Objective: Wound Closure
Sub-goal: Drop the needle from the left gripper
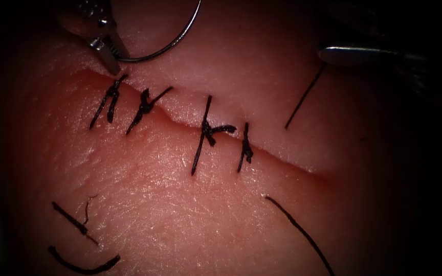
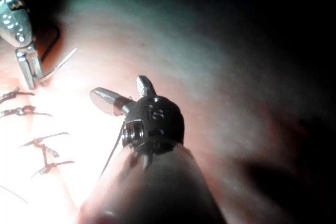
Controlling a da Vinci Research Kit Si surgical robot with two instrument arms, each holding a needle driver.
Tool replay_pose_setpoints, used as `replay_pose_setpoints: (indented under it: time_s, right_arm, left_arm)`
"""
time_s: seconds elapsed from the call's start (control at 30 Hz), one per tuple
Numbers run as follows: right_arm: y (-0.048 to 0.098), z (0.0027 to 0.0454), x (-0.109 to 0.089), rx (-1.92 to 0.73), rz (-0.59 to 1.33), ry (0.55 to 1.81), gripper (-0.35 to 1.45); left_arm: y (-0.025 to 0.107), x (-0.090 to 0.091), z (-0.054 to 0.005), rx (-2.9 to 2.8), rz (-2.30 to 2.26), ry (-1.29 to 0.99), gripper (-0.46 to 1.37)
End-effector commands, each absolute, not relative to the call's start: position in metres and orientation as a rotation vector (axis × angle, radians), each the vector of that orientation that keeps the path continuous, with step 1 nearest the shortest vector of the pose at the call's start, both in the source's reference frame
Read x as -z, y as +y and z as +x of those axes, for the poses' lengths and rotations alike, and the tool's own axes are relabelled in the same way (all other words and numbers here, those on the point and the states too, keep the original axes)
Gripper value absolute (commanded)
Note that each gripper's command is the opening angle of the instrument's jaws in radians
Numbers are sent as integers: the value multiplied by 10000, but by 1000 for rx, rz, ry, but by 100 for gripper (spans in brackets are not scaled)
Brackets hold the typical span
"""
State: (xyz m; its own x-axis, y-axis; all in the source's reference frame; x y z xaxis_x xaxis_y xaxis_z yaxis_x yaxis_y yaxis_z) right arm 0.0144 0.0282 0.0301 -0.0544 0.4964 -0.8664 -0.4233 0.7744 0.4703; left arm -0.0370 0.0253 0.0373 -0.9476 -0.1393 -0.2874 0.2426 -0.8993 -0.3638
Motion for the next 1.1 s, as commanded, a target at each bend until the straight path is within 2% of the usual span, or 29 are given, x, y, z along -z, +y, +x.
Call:
replay_pose_setpoints:
  time_s: [0.03, 0.4, 0.43, 0.47, 0.5, 0.6, 0.73, 0.87, 1.1]
  right_arm:
    - [280, 143, -300, -743, 69, 1446, 129]
    - [279, 141, -299, -741, 71, 1447, 129]
    - [279, 141, -299, -741, 70, 1447, 128]
    - [279, 141, -299, -741, 70, 1447, 128]
    - [278, 141, -300, -740, 70, 1447, 129]
    - [278, 141, -300, -739, 70, 1448, 128]
    - [277, 141, -301, -739, 70, 1448, 129]
    - [277, 141, -301, -738, 70, 1448, 129]
    - [275, 142, -303, -736, 70, 1446, 129]
  left_arm:
    - [252, -378, -372, 2838, 359, 631, -35]
    - [241, -389, -374, 2794, 312, 698, -35]
    - [240, -389, -374, 2799, 311, 700, -21]
    - [240, -389, -374, 2810, 307, 704, 22]
    - [240, -388, -374, 2814, 309, 709, 37]
    - [241, -386, -375, 2835, 300, 705, 62]
    - [242, -381, -375, 2863, 302, 686, 82]
    - [244, -375, -375, 2874, 325, 672, 87]
    - [255, -357, -376, 2901, 390, 637, 82]
